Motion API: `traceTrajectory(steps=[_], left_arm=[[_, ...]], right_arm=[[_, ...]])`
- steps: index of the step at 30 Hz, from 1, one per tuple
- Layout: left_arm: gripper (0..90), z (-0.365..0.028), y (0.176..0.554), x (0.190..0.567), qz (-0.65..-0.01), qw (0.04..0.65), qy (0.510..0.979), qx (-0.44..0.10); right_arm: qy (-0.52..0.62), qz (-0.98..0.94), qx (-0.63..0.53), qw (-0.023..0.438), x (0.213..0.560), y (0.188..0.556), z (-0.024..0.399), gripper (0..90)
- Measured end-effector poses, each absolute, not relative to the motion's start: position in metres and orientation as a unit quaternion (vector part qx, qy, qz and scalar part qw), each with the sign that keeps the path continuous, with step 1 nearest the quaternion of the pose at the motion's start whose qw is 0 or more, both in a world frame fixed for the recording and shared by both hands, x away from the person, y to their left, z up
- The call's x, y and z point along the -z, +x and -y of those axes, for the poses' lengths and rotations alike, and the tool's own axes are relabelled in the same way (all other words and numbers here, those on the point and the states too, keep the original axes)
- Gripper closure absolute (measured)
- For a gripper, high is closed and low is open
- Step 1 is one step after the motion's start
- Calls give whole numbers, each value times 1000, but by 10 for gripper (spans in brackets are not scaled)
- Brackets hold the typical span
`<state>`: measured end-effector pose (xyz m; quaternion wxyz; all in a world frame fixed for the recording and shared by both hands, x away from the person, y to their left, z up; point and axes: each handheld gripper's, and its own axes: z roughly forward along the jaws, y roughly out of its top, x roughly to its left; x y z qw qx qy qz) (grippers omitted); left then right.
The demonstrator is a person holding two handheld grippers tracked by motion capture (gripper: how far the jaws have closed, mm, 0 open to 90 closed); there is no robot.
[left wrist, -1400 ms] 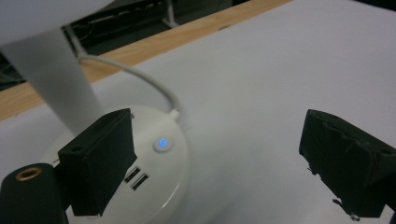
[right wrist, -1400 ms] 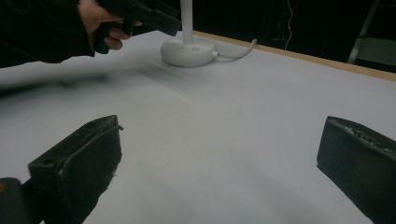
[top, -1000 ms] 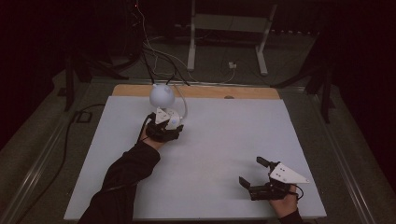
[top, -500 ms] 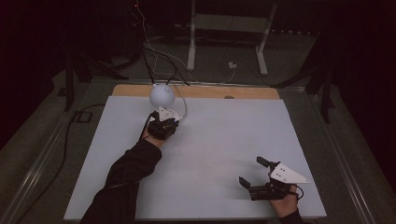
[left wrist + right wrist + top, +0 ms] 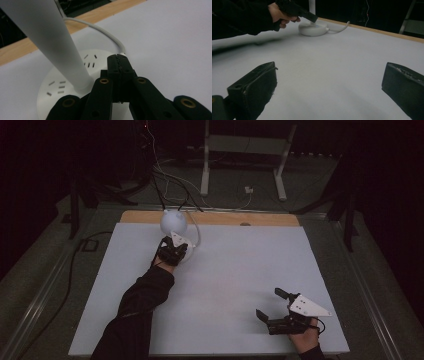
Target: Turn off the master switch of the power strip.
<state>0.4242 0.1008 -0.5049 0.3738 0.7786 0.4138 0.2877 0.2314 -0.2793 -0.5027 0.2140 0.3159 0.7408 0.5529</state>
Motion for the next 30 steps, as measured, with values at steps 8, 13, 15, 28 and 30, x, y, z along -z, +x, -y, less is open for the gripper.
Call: traceTrajectory(steps=[8,13,15,28,30], left_arm=[[900,-91,426,511,-383,331,798,-327],[900,-86,423,519,-352,318,806,-353],[900,-84,423,520,-348,320,806,-356],[900,-78,427,518,-329,280,826,-362],[900,-76,427,517,-323,268,831,-364]], right_arm=[[315,-742,-551,216,502,231,279,0],[315,-742,-551,215,502,231,279,0],[315,-742,-551,215,503,231,279,0],[313,-743,-551,216,502,231,279,0],[314,-743,-550,215,502,231,279,0]])
